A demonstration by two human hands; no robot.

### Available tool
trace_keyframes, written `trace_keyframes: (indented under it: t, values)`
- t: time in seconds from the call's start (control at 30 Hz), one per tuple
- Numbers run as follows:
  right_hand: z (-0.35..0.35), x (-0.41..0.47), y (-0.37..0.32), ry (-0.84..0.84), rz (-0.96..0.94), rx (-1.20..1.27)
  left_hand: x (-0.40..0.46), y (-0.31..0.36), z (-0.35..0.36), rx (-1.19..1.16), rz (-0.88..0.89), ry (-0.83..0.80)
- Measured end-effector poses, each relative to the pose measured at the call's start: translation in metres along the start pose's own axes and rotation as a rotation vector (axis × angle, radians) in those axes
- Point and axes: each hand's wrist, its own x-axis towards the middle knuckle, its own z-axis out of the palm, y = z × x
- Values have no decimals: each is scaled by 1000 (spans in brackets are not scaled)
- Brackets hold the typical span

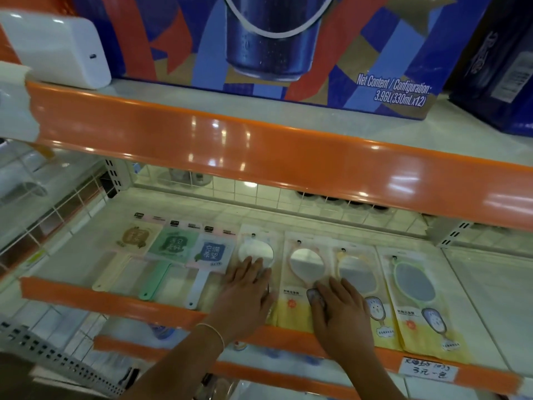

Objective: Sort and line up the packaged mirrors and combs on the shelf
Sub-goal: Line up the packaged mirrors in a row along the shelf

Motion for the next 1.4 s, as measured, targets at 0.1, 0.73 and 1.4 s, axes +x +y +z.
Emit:
trace_keyframes:
  t: [0.1,0.73,1.4]
  values:
    - [-1,0,-1,0,4,2,0,0,0,5,-11,-13]
    - [-1,-1,-1,14,-3,-27,9,-24,-18,28,-141,205]
    - [-2,-1,-2,26,6,-20,26,-122,-45,62,-388,170]
